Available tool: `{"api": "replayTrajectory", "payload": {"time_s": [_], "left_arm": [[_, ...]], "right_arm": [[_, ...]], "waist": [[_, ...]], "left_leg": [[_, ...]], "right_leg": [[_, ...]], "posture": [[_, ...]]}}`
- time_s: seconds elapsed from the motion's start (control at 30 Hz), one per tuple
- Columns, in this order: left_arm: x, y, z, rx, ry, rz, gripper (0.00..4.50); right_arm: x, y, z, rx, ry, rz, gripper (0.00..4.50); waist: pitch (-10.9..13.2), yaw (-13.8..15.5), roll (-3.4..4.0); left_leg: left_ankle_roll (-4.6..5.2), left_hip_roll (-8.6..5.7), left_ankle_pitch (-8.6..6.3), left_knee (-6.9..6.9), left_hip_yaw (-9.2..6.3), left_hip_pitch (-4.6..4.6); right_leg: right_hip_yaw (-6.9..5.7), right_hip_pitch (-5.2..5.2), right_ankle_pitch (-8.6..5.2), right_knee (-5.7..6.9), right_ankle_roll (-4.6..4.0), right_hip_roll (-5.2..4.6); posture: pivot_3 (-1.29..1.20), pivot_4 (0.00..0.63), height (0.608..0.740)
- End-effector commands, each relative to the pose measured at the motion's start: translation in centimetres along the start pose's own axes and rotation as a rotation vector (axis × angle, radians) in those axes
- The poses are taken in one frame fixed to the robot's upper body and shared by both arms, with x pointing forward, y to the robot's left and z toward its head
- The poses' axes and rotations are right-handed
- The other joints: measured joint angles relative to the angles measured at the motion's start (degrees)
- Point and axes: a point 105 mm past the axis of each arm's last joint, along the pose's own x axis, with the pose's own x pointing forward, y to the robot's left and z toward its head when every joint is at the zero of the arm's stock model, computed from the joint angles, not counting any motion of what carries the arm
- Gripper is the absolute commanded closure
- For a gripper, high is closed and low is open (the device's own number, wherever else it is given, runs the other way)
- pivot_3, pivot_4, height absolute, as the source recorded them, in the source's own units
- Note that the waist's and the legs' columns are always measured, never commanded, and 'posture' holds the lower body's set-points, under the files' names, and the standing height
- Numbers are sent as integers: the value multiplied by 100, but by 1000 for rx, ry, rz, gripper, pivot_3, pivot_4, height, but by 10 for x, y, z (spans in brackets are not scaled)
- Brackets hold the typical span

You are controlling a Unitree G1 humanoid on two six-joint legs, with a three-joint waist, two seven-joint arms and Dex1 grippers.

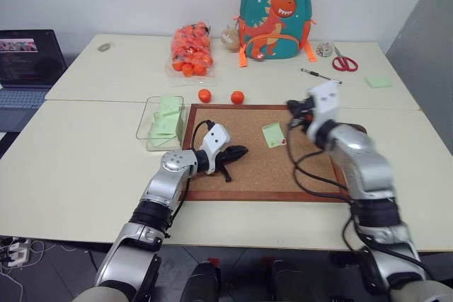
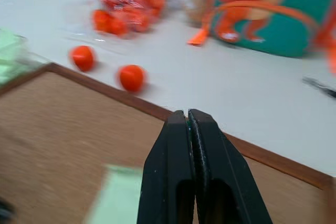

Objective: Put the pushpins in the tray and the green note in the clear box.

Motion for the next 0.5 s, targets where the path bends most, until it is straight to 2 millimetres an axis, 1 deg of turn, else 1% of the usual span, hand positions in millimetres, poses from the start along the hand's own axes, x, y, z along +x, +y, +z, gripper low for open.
{"api": "replayTrajectory", "payload": {"time_s": [0.03, 0.13, 0.2, 0.23, 0.43, 0.5], "left_arm": [[0, -3, -8, -4, 29, -13, 4500], [0, -1, -7, 0, 31, -13, 4500], [1, -1, -7, 5, 33, -21, 4500], [1, -1, -7, 7, 35, -25, 4500], [3, -1, -7, 11, 37, -38, 4500], [4, -1, -6, 11, 37, -40, 4500]], "right_arm": [[-30, -24, -1, -30, 21, -71, 4490], [-42, -40, -20, -27, 95, -128, 4490], [-46, -53, -34, -28, 143, -173, 4490], [-46, -57, -39, -30, 159, -183, 4490], [-37, -75, -51, -5, 195, -227, 4490], [-35, -79, -55, -1, 210, -233, 4053]], "waist": [[-1, -12, 2], [-2, -40, 3], [-2, -50, 3], [-1, -50, 3], [-2, -35, 4], [-2, -26, 4]], "left_leg": [[0, -3, 0, -1, 2, 2], [1, -2, 0, 0, 8, 11], [2, -1, 1, 1, 10, 15], [2, -2, 1, 2, 11, 15], [3, -4, 2, 3, 10, 15], [3, -3, 2, 3, 9, 15]], "right_leg": [[0, 2, 0, -2, 0, 2], [4, 8, 0, -1, 0, 10], [6, 9, 0, 4, 1, 11], [7, 10, 0, 6, 1, 11], [5, 13, 0, 4, 1, 10], [5, 13, 0, 4, 1, 10]], "posture": [[0, 150, 740], [0, 150, 740], [0, 150, 740], [0, 150, 740], [0, 150, 740], [0, 150, 740]]}}
